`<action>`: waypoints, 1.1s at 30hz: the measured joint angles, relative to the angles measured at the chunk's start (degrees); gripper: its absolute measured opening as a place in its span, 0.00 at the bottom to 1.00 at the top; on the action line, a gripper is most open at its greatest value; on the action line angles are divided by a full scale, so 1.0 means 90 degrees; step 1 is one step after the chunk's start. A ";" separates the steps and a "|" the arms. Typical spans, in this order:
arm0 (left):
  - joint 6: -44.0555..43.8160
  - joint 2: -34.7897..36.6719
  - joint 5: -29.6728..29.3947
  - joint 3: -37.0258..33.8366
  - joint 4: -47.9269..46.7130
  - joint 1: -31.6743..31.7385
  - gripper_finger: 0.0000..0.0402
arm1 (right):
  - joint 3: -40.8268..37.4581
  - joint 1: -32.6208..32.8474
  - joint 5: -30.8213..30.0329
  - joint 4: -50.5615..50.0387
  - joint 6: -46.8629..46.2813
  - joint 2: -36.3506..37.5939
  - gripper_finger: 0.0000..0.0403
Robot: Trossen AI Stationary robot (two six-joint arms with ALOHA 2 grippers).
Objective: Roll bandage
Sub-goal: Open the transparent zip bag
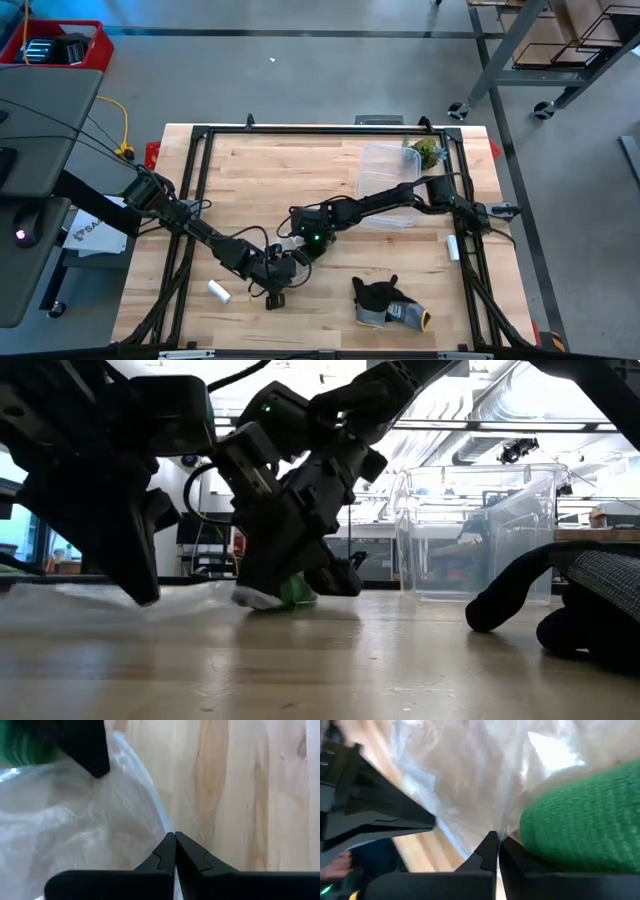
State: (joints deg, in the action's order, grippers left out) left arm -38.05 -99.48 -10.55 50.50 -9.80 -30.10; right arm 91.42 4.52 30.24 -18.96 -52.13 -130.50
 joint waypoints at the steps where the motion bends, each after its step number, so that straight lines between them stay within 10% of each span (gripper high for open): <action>1: -0.0016 -0.0002 -0.0001 -0.0007 0.0024 0.0036 0.00 | 0.0000 0.0074 -0.0109 -0.0052 -0.0069 -0.0011 0.00; 21: 0.0267 -0.0086 0.0288 -0.0012 0.0201 0.0011 0.01 | 0.0024 0.0231 -0.0255 0.0089 -0.0287 -0.0068 0.00; 33: 0.0231 0.0058 0.0630 -0.0002 -0.0094 0.0178 0.39 | 0.0036 0.0160 -0.0244 -0.0064 -0.0074 -0.0058 0.00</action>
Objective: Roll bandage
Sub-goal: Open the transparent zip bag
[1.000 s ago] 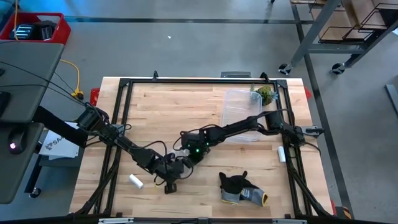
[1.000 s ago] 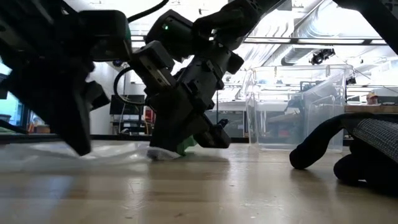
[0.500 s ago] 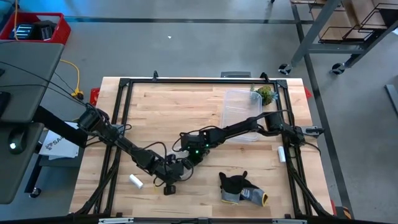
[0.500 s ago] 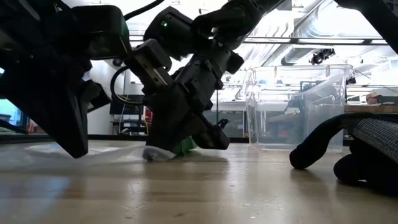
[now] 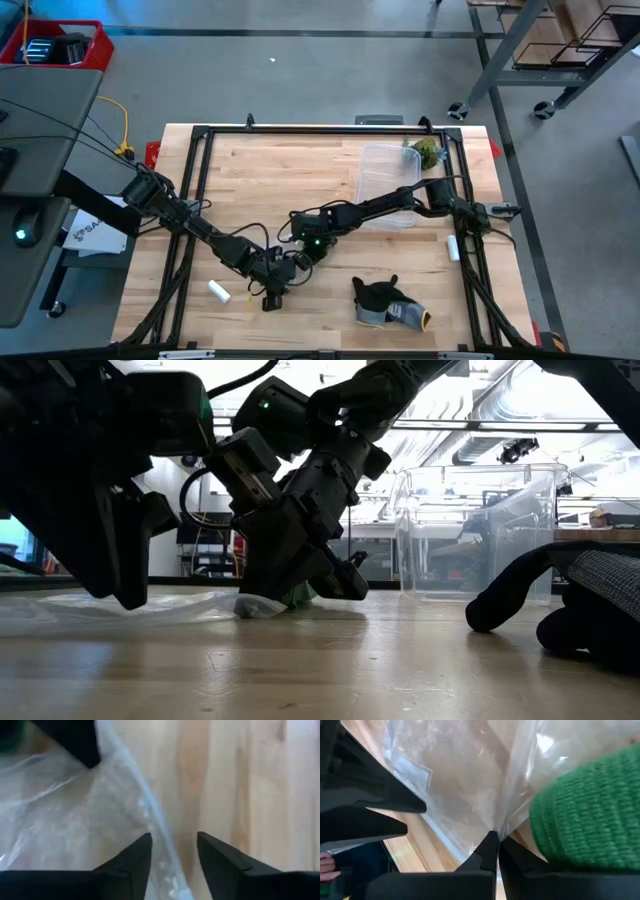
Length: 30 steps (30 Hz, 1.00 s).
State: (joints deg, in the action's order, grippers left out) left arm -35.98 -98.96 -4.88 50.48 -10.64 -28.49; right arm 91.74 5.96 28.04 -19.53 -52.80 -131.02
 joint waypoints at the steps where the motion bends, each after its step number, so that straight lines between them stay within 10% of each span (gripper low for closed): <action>1: -0.0078 -0.0010 -0.0041 0.0000 -0.0041 -0.0004 0.41 | 0.0000 -0.0013 0.0004 -0.0007 -0.0062 0.0000 0.00; 9: -0.0635 -0.0305 -0.0548 0.0015 0.0253 -0.0235 0.44 | 0.0000 -0.0071 0.0109 -0.0040 -0.0151 0.0000 0.00; 19: -0.0639 -0.0659 -0.0761 0.0030 0.0199 -0.0284 0.04 | 0.0000 -0.0084 0.0247 -0.0087 -0.0122 0.0000 0.00; 30: -0.0358 -0.0589 -0.0857 0.0177 0.0057 -0.0087 0.00 | -0.0023 0.0027 0.0431 0.0154 -0.0084 0.0000 0.00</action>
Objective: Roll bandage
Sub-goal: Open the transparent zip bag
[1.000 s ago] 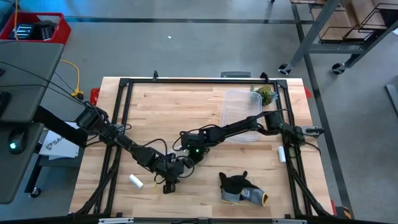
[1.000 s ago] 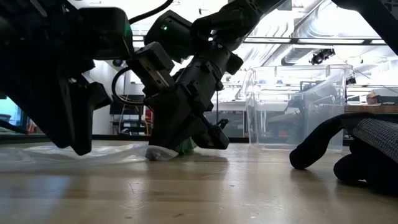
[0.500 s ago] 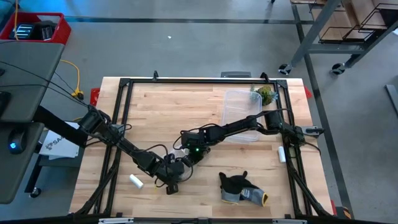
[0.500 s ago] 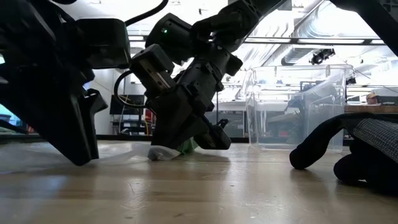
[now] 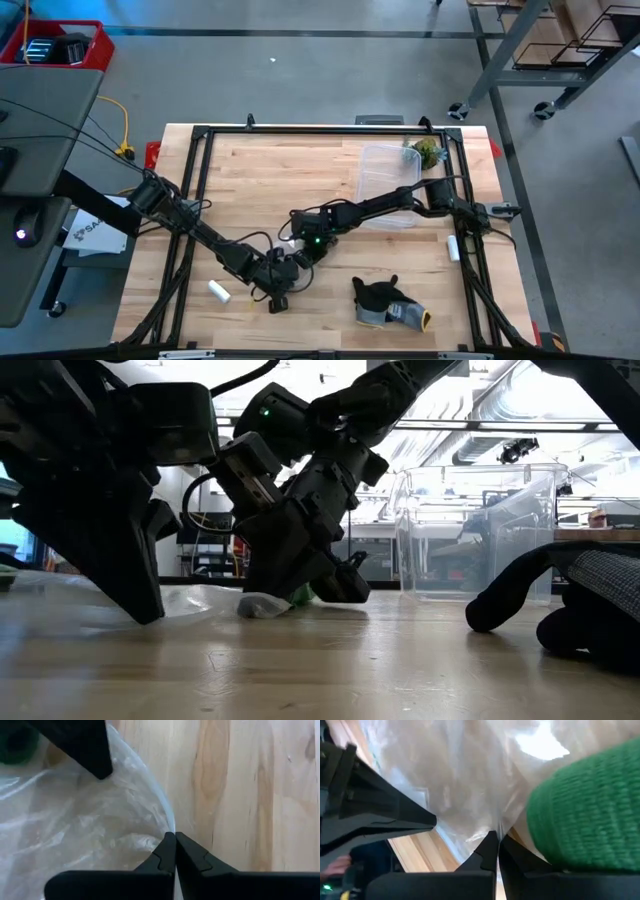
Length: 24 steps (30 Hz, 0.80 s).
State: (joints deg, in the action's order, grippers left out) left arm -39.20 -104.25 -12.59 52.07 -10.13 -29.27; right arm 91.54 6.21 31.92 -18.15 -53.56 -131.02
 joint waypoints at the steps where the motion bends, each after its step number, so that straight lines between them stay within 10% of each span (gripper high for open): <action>1: 0.0071 0.0007 -0.0010 0.0000 -0.0034 0.0002 0.00 | 0.0001 0.0003 0.0006 -0.0007 0.0153 0.0005 0.00; 16: -0.0521 0.0098 -0.0594 -0.0015 -0.0279 -0.0146 0.00 | 0.0049 -0.0095 -0.0710 -0.0960 0.1829 0.0525 0.00; 24: -0.0630 0.0134 -0.0666 -0.0022 -0.0187 -0.0117 0.00 | 0.0035 0.0501 -0.2498 -0.0881 0.2137 0.0500 0.00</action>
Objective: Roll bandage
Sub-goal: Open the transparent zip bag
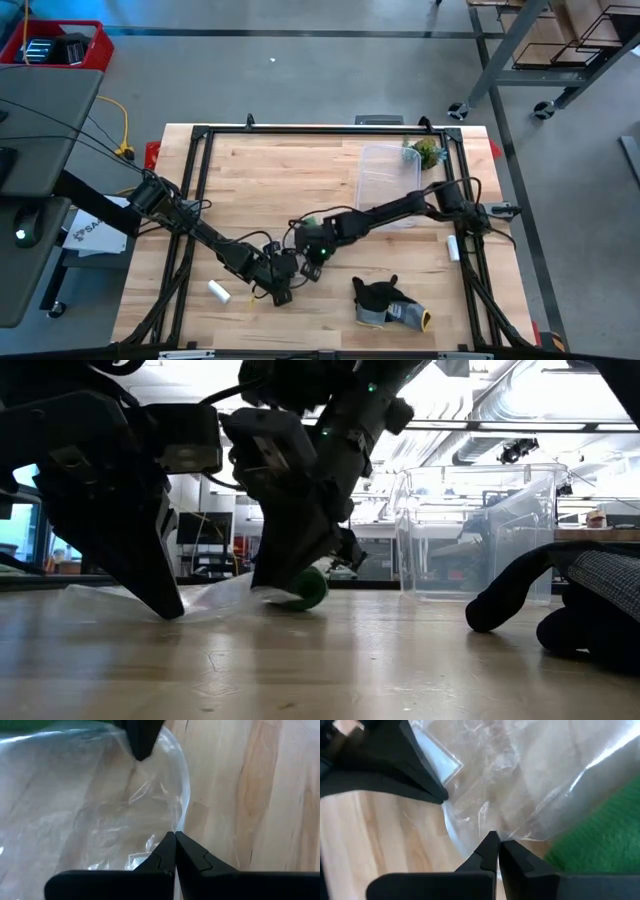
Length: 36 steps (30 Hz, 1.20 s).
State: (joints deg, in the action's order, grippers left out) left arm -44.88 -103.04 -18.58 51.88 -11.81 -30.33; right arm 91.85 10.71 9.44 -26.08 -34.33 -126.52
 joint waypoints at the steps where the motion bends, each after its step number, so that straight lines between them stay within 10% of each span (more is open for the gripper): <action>1: 0.0034 0.0000 -0.0012 -0.0004 0.0052 -0.0002 0.00 | 0.0000 0.0071 -0.0158 0.0044 -0.0014 0.0000 0.00; 36: 0.1259 0.0090 -0.0087 -0.0134 0.0493 0.0020 0.00 | 0.0000 0.0371 -0.0595 0.0270 -0.0103 0.0030 0.00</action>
State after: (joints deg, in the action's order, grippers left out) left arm -33.55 -102.24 -19.36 50.67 -7.38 -30.15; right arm 91.85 14.06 4.09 -23.65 -35.26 -126.25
